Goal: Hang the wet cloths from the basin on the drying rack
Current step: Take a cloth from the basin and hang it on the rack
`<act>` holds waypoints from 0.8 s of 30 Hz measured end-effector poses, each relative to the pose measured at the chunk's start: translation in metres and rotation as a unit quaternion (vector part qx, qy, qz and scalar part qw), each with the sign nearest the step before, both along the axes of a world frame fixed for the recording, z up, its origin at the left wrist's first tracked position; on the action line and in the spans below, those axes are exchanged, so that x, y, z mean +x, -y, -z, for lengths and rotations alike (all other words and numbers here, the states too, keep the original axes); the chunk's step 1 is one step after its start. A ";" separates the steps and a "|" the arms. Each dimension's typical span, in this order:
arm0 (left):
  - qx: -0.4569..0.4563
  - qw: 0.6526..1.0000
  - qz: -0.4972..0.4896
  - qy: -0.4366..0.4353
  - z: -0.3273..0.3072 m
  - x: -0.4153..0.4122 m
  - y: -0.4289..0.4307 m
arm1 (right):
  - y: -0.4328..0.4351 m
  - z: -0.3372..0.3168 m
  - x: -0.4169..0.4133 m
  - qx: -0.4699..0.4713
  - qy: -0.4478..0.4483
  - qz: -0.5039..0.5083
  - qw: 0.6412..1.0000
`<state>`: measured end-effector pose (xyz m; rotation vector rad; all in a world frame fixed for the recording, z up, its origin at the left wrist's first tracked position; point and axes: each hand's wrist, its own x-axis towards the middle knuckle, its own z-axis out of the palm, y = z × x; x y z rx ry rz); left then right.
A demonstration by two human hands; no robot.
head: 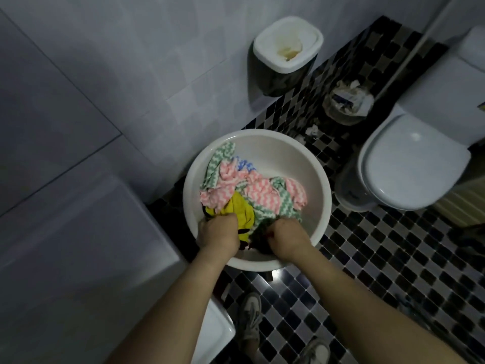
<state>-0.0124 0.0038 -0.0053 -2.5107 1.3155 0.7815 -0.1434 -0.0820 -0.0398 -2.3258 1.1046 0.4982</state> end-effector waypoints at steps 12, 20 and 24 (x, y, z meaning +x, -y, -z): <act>-0.250 0.735 -0.426 -0.465 -0.059 0.030 -0.005 | 0.019 -0.066 -0.009 0.514 0.343 0.578 0.533; -0.408 0.567 -0.386 -0.602 -0.127 0.014 0.007 | -0.004 -0.088 0.008 0.343 0.351 0.177 0.853; -0.468 0.492 -0.360 -0.639 -0.158 0.017 0.013 | -0.004 -0.107 0.011 0.235 0.383 0.213 0.867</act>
